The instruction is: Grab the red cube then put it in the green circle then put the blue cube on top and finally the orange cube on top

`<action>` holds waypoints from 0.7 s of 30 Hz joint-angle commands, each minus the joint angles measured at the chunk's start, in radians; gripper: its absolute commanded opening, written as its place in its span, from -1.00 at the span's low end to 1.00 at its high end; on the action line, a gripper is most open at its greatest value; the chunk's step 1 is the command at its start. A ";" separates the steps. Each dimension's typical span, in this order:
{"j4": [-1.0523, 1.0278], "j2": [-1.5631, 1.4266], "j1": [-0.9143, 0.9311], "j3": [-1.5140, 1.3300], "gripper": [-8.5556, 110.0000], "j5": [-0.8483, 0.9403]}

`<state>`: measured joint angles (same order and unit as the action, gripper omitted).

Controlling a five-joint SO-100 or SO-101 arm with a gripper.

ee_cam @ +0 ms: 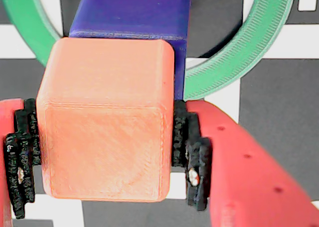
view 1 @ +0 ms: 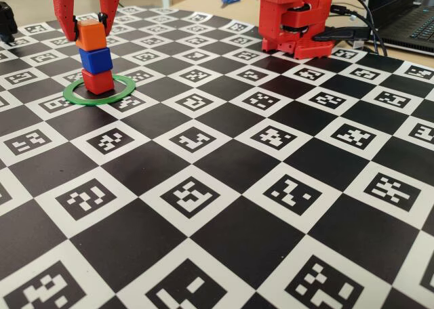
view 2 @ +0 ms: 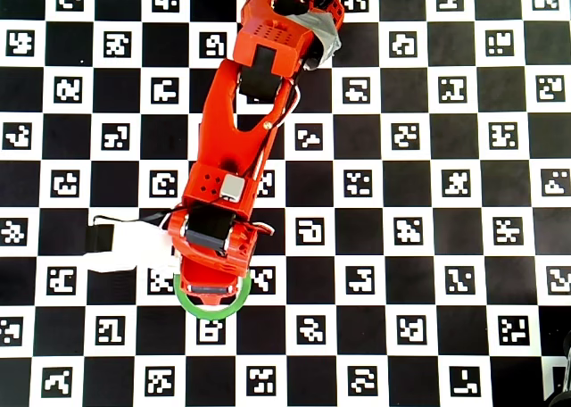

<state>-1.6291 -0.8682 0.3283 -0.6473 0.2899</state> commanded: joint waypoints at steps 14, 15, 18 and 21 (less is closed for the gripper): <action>0.011 -0.069 0.011 0.000 -0.24 -0.015; 0.011 -0.069 0.011 0.000 -0.20 -0.017; 0.011 -0.074 0.011 0.000 -0.15 -0.021; 0.011 -0.078 0.012 0.000 -0.11 -0.028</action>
<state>-1.6291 -0.8682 0.3283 -0.6596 0.2669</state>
